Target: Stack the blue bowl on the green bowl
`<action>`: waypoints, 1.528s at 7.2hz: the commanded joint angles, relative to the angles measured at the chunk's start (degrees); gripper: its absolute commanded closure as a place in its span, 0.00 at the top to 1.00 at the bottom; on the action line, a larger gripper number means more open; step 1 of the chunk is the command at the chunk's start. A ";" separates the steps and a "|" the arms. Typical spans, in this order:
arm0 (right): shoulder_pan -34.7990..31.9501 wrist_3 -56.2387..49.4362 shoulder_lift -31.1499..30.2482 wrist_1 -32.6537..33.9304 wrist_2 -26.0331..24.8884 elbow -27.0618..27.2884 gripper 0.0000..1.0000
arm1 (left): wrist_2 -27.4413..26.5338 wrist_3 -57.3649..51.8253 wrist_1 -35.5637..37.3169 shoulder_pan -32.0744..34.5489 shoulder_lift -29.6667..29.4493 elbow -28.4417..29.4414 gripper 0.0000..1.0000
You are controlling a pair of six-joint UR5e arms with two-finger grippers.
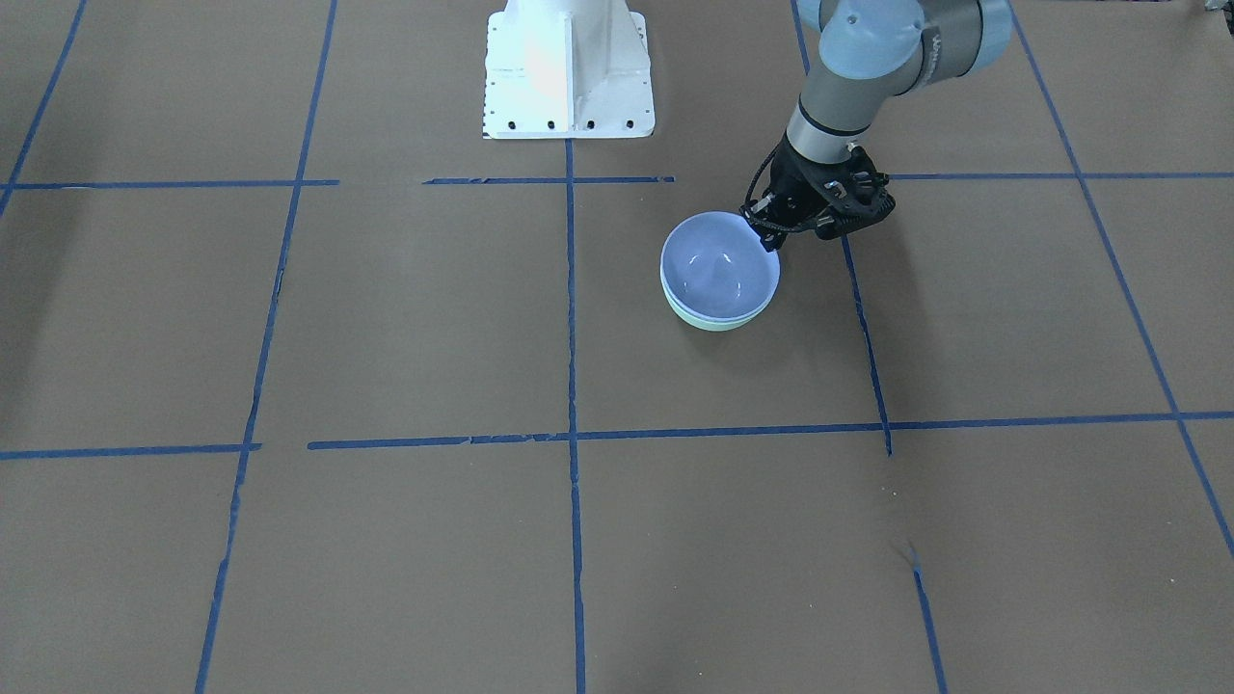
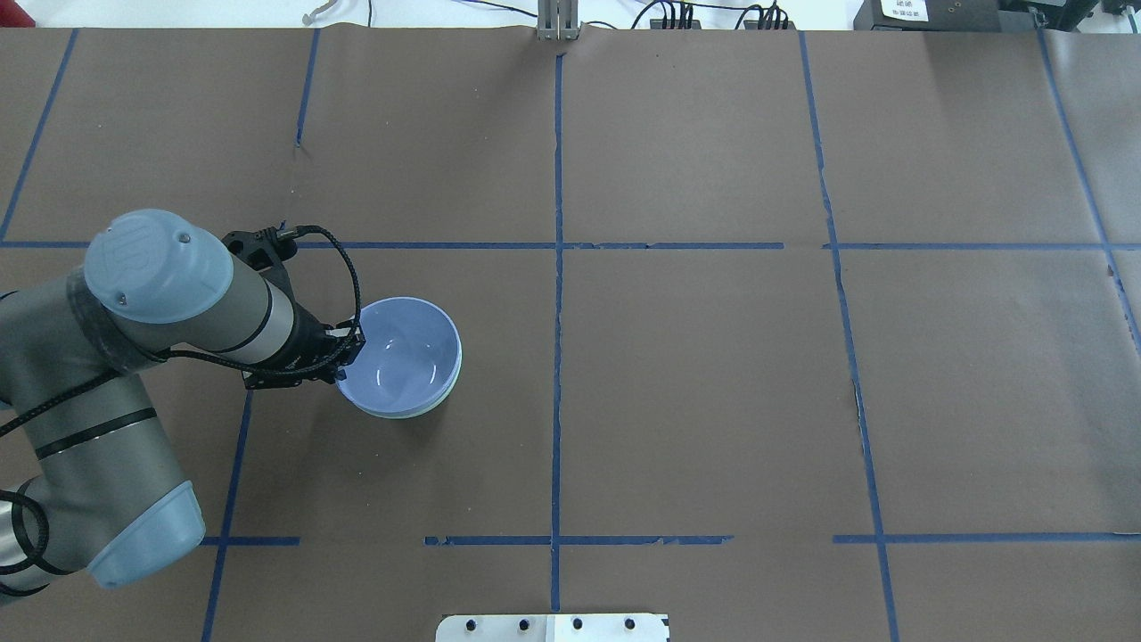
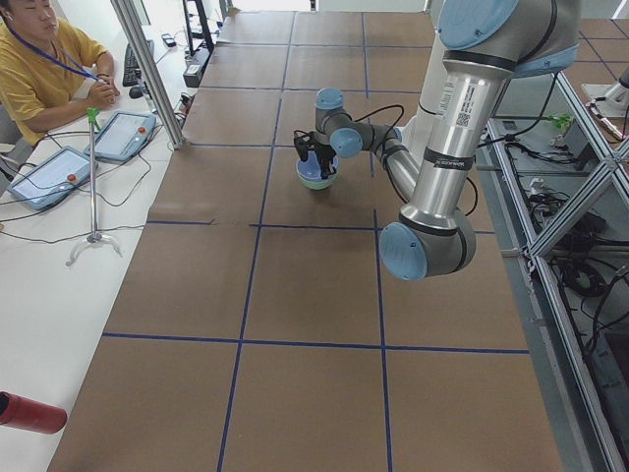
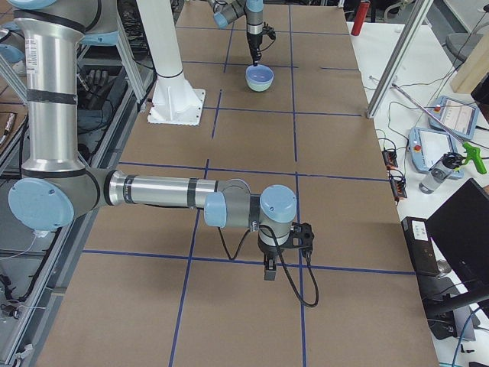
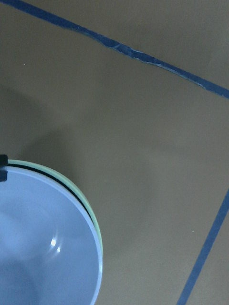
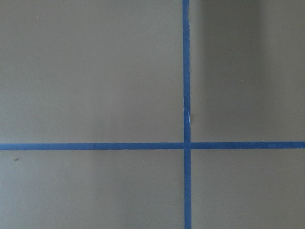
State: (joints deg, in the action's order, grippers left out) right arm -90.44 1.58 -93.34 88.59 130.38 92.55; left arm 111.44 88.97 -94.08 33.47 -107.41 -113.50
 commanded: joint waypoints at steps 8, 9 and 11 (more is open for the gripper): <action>0.00 0.00 0.00 0.00 -0.04 0.00 1.00 | 12.66 -81.11 1.35 41.79 23.10 0.27 1.00; 0.00 0.00 0.00 0.00 -0.04 0.00 1.00 | 15.18 -91.67 1.35 48.81 23.90 4.04 1.00; 0.00 0.00 0.00 0.00 -0.04 0.00 1.00 | 20.48 -97.57 1.35 58.79 27.16 8.02 1.00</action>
State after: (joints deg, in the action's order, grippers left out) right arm -90.44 1.58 -93.34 88.59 130.34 92.55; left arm 129.72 -4.40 -92.96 86.72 -81.75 -107.59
